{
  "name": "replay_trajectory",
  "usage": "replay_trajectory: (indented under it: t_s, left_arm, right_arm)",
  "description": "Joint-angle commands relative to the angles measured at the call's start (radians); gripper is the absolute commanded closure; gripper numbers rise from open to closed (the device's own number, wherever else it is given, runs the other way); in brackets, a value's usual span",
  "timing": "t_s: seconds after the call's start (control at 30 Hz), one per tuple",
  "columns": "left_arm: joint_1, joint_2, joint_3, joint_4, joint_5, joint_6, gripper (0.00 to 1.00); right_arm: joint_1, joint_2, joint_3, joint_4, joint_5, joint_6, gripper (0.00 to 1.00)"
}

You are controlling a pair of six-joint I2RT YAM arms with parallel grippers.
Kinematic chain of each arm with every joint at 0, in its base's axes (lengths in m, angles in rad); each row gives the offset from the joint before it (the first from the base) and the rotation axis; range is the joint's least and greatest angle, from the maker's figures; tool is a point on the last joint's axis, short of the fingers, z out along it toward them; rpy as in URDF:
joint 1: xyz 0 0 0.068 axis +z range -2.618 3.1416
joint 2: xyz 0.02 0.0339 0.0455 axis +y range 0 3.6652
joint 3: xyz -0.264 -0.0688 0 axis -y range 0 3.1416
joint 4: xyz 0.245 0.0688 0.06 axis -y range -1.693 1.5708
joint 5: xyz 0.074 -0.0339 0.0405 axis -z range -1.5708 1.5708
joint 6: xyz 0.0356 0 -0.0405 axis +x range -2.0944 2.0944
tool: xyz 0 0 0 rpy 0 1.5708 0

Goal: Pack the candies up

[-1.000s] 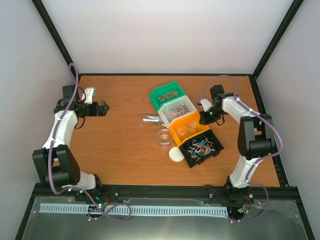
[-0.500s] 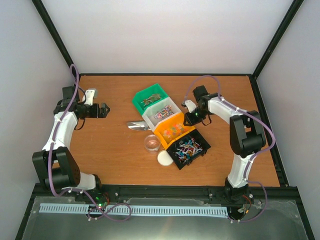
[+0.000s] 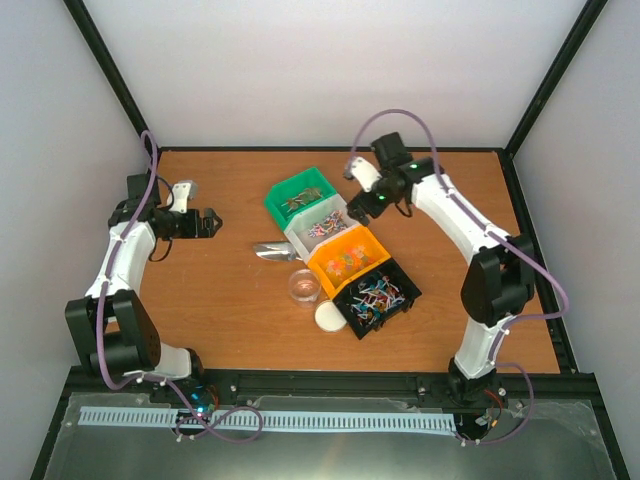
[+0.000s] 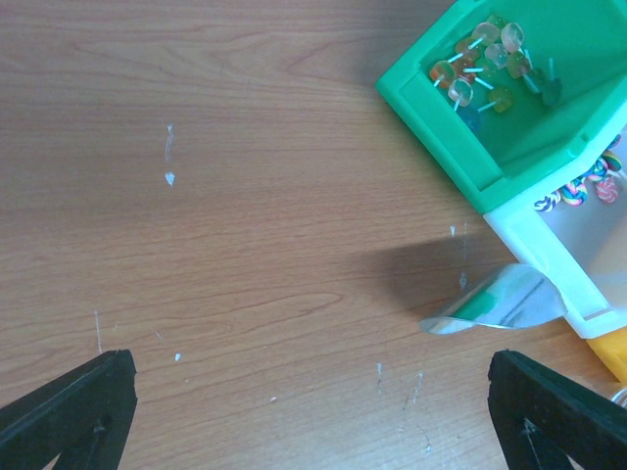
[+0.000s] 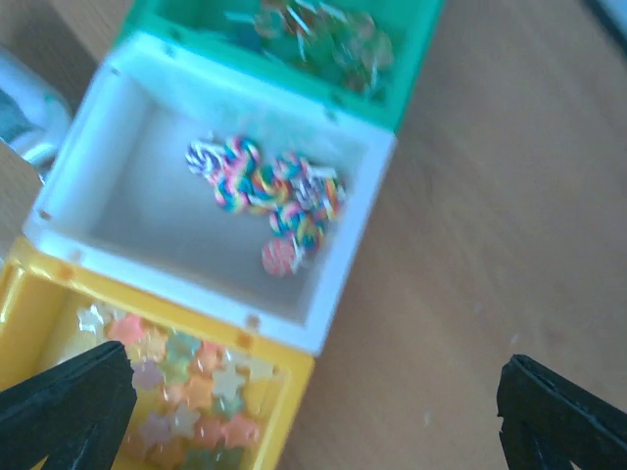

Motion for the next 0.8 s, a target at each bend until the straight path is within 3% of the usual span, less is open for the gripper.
replay_trajectory:
  t_s: [0.0, 0.1, 0.33, 0.77]
  left_arm:
    - [0.016, 0.003, 0.025, -0.001, 0.009, -0.086, 0.0]
    - [0.023, -0.042, -0.008, 0.044, -0.052, -0.134, 0.0]
    - [0.028, -0.093, -0.047, 0.084, -0.181, -0.183, 0.0]
    - [0.035, -0.073, -0.039, 0.095, -0.243, -0.206, 0.0]
  right_arm:
    - [0.199, 0.066, 0.062, 0.018, 0.253, -0.127, 0.0]
    - [0.306, 0.135, 0.122, 0.038, 0.312, -0.171, 0.0]
    - [0.446, 0.426, 0.474, -0.083, 0.366, -0.121, 0.06]
    - [0.571, 0.594, 0.504, 0.08, 0.583, -0.167, 0.25]
